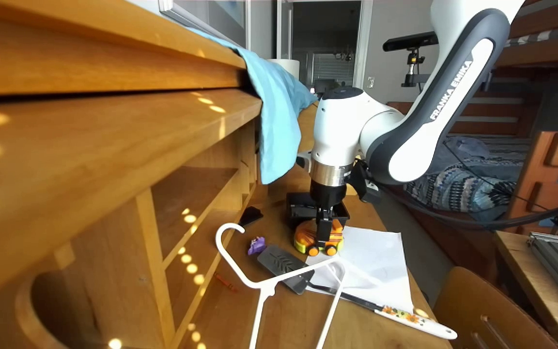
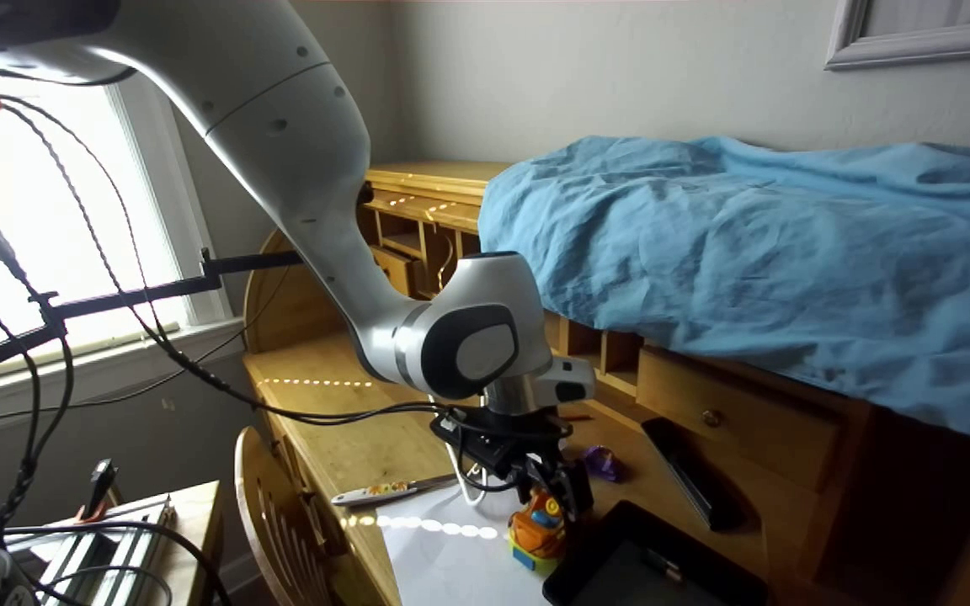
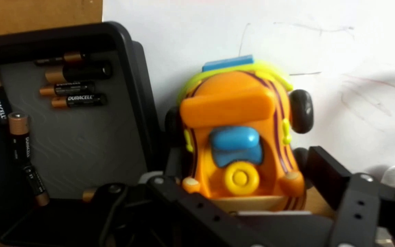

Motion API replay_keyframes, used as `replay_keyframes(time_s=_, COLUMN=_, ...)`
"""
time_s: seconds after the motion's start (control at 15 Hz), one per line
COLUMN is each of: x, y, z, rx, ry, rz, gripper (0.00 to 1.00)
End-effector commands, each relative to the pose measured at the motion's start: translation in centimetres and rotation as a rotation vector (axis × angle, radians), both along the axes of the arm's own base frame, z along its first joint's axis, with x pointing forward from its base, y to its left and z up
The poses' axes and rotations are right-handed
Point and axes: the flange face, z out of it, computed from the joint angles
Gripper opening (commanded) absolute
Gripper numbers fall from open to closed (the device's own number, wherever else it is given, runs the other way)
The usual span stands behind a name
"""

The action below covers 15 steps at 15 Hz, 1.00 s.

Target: Remove the toy car from the black tray and put it on the table

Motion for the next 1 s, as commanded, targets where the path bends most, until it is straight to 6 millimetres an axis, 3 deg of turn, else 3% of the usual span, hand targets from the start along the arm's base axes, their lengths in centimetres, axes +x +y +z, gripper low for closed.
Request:
replay_keyframes(time_s=0.0, x=-0.9, y=-0.6, z=1.0, rx=-0.019, ry=0.043, rz=-0.048, gripper=1.00)
replay_keyframes(time_s=0.4, x=-2.8, y=-4.2, z=5.5, rx=-0.025, ry=0.171, rz=-0.185, gripper=1.00)
replay_keyframes(time_s=0.67, x=-4.6, y=-5.4, z=7.9, rx=0.033, ry=0.301, rz=-0.071, gripper=1.00)
replay_keyframes(time_s=0.93, x=-5.9, y=-7.3, z=9.5, rx=0.154, ry=0.323, rz=-0.044, gripper=1.00)
